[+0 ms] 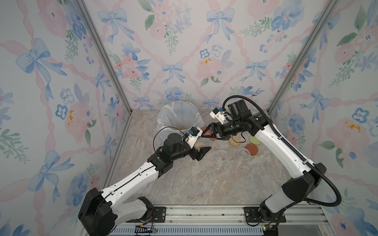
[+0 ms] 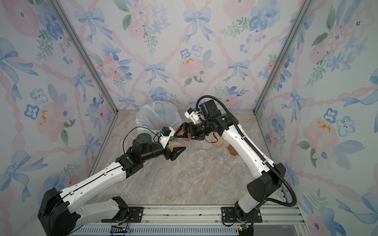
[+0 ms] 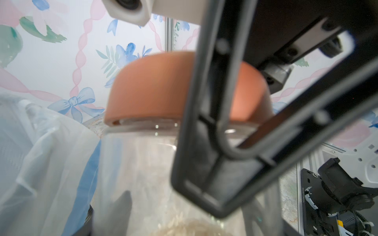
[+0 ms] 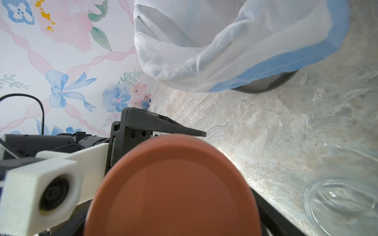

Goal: Empty moldy rice from jars
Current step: Pick up the jar from the center of the board, then unscrew the lid from the jar.

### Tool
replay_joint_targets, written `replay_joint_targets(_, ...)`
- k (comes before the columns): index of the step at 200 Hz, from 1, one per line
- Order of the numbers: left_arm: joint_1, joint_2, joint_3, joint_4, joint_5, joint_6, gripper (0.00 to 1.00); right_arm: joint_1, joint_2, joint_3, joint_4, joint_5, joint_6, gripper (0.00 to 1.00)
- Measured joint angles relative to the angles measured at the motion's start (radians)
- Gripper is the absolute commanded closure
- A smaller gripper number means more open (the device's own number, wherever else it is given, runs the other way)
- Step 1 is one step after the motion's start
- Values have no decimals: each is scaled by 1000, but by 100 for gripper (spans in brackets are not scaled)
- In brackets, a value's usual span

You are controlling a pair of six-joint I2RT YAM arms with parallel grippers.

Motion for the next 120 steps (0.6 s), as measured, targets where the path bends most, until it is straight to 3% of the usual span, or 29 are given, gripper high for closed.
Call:
replay_joint_targets(56,34,-5,0,18,-14,-29,100,0,-5,3,47,15,11,3)
replay_joint_targets(120,60,-21,0,77,-75,-80,100,24,-56,-8,216,133,182,3)
